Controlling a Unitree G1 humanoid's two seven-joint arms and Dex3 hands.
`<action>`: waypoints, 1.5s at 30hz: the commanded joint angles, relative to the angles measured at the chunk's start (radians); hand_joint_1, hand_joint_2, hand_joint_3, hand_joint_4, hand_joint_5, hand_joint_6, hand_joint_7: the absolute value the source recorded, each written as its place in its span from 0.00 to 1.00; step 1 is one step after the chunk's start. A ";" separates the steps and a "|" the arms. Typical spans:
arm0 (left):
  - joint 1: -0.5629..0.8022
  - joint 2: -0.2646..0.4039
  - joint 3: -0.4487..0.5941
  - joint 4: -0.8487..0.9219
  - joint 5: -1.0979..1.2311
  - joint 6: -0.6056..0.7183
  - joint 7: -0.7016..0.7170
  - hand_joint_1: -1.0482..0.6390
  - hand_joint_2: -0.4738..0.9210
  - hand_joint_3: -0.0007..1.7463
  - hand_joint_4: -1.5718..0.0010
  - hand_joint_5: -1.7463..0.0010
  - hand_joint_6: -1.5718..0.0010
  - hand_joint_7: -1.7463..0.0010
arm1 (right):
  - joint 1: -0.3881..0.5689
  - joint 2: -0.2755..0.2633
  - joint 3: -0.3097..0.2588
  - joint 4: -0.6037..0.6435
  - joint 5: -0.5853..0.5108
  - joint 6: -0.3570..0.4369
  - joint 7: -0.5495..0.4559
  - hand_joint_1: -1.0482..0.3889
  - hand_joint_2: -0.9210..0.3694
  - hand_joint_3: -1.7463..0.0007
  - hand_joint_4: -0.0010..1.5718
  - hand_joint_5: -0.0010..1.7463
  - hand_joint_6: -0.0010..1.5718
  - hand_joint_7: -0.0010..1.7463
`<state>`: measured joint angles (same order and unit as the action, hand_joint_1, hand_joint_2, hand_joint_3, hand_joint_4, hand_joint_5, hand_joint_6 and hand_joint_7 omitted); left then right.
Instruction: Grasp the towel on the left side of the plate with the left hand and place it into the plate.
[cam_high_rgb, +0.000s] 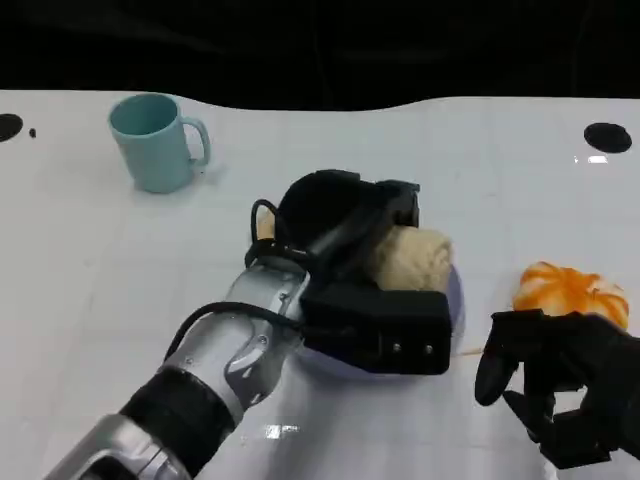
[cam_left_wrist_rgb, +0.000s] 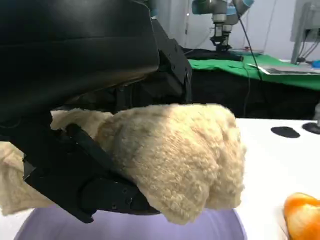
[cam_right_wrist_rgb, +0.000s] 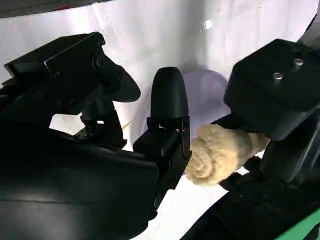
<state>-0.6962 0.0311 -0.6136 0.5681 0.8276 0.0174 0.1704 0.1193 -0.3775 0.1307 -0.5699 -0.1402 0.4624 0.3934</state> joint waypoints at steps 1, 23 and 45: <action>-0.008 0.012 -0.018 0.021 0.020 0.005 -0.006 0.44 0.96 0.06 0.48 0.03 0.40 0.65 | -0.003 -0.013 -0.004 -0.011 -0.003 0.018 0.000 0.75 0.27 0.38 0.47 1.00 0.44 0.83; 0.042 0.149 0.019 -0.201 -0.047 -0.016 -0.306 0.22 1.00 0.08 0.76 0.88 0.79 0.97 | -0.010 -0.027 -0.011 0.005 0.003 -0.007 0.008 0.74 0.27 0.38 0.47 1.00 0.44 0.83; 0.509 0.174 0.465 -0.929 -0.727 0.323 -0.633 0.59 0.71 0.64 0.48 0.29 0.39 0.64 | -0.025 -0.027 -0.002 0.021 0.003 -0.010 0.007 0.74 0.27 0.38 0.47 1.00 0.44 0.84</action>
<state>-0.2424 0.1927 -0.1915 -0.2947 0.1652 0.2886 -0.4438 0.0995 -0.3936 0.1331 -0.5390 -0.1382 0.4452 0.3983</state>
